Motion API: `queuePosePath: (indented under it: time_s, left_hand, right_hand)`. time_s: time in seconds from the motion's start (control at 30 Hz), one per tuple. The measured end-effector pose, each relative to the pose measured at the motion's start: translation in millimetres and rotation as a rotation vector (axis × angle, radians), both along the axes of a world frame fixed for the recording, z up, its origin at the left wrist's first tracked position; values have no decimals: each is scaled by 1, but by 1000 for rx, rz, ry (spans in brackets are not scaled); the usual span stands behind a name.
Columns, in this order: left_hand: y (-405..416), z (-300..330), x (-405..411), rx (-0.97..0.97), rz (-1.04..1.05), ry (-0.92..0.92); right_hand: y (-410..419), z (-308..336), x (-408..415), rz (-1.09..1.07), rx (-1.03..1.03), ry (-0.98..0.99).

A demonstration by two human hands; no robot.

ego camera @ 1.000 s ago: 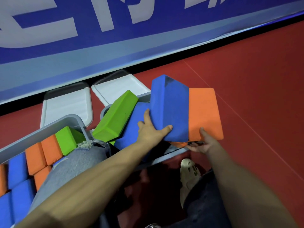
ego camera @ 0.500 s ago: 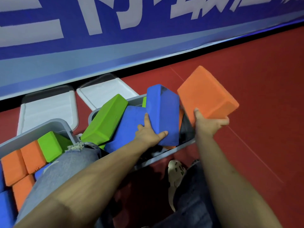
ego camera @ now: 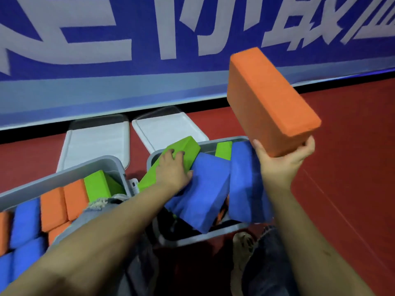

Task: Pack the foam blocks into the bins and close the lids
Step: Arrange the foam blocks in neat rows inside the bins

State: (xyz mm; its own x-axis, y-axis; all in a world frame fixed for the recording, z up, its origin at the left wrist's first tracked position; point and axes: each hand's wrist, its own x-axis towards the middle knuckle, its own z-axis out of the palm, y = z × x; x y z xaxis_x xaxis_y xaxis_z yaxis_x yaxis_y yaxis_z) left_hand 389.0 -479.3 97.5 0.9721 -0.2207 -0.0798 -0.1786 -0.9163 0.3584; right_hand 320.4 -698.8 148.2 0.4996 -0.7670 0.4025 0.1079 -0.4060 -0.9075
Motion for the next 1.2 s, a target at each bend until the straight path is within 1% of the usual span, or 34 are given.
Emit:
queuePosePath:
  time_s: [0.07,0.1,0.13,0.17,0.23,0.3,0.37,0.4,0.47,0.6,0.67,0.77,0.83,0.9,0.97,1.07,1.13,1.2]
  left_hand:
    - [22,-10,11,102,27,205]
    - [31,-17,15,133,10,319]
    - [37,-23,17,153,-18,392]
    - [40,-29,19,159,-44,412]
    - [42,-33,21,171,-76,371]
    - [41,-31,21,199,-70,324]
    - [44,-24,25,178,-33,306]
    - [48,-21,30,132,-10,310]
    - [59,-11,42,-39,66,332]
    - [83,15,63,-566,378,418]
    - [92,22,65,-669,438,471]
    - [98,23,64,-714,466,486]
    - [100,22,66,-790,520,473]
    - [103,23,70,-961,603,503]
    - [102,25,71,-1164,645,574]
    - [97,23,66,-1377,638,724]
    - [87,19,55,-1502,602,849]
    - [74,15,41,-1543,549,918]
  right_hand:
    - [3,-1,10,25,17,-25]
    - [7,-4,15,44,24,-11]
    - [12,-8,20,67,34,16]
    - [16,-12,25,91,42,49]
    - [24,-21,34,134,54,117]
    - [29,-29,41,165,66,161]
    - [30,-33,47,184,79,181]
    - [30,-34,48,184,78,190]
    - [29,-34,48,180,69,212]
    - [26,-31,47,168,108,263]
    - [27,-30,47,148,153,284]
    - [31,-27,48,115,261,302]
    - [32,-25,49,129,397,292]
    - [32,-22,50,180,616,279]
    - [34,-17,52,280,867,288]
    - [43,-9,55,415,1142,300]
    - [49,-2,56,480,1237,288]
    - [52,8,53,502,1274,278]
